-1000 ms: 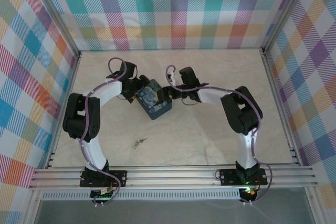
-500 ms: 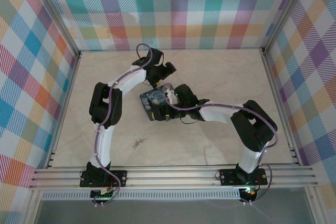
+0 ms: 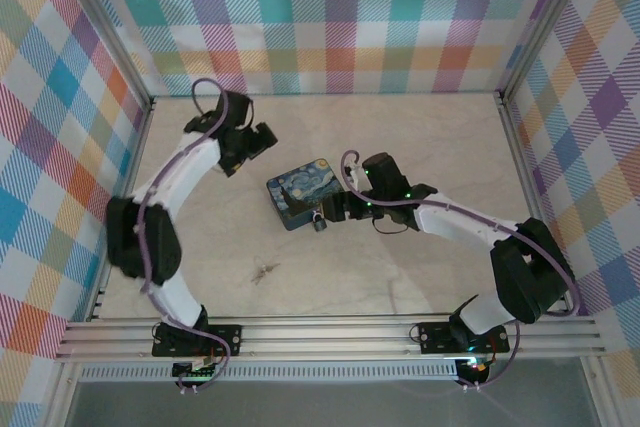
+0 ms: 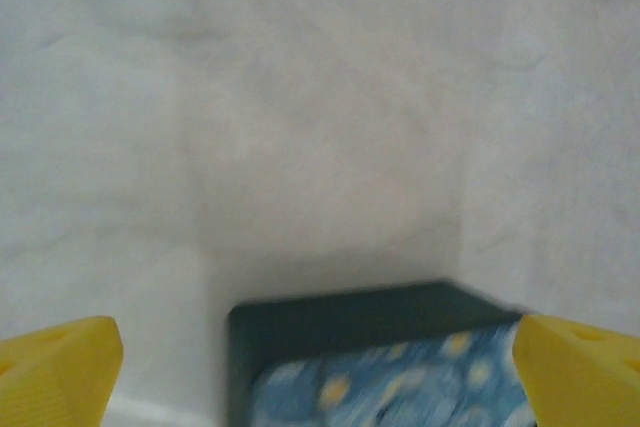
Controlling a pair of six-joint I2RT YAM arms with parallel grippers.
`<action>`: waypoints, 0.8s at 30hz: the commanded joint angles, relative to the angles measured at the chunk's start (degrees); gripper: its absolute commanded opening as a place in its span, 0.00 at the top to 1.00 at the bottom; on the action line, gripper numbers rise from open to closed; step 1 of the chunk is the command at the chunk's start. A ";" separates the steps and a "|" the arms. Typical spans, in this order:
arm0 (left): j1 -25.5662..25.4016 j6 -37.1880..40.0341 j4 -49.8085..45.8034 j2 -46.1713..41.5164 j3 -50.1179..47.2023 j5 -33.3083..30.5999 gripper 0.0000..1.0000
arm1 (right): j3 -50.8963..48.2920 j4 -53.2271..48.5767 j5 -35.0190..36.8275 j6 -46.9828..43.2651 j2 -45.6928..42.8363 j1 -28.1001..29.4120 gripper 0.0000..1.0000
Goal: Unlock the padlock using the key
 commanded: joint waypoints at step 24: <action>-29.44 -2.59 -5.54 -17.86 -36.83 -12.11 0.61 | -6.94 2.58 4.58 5.63 -3.75 0.10 0.51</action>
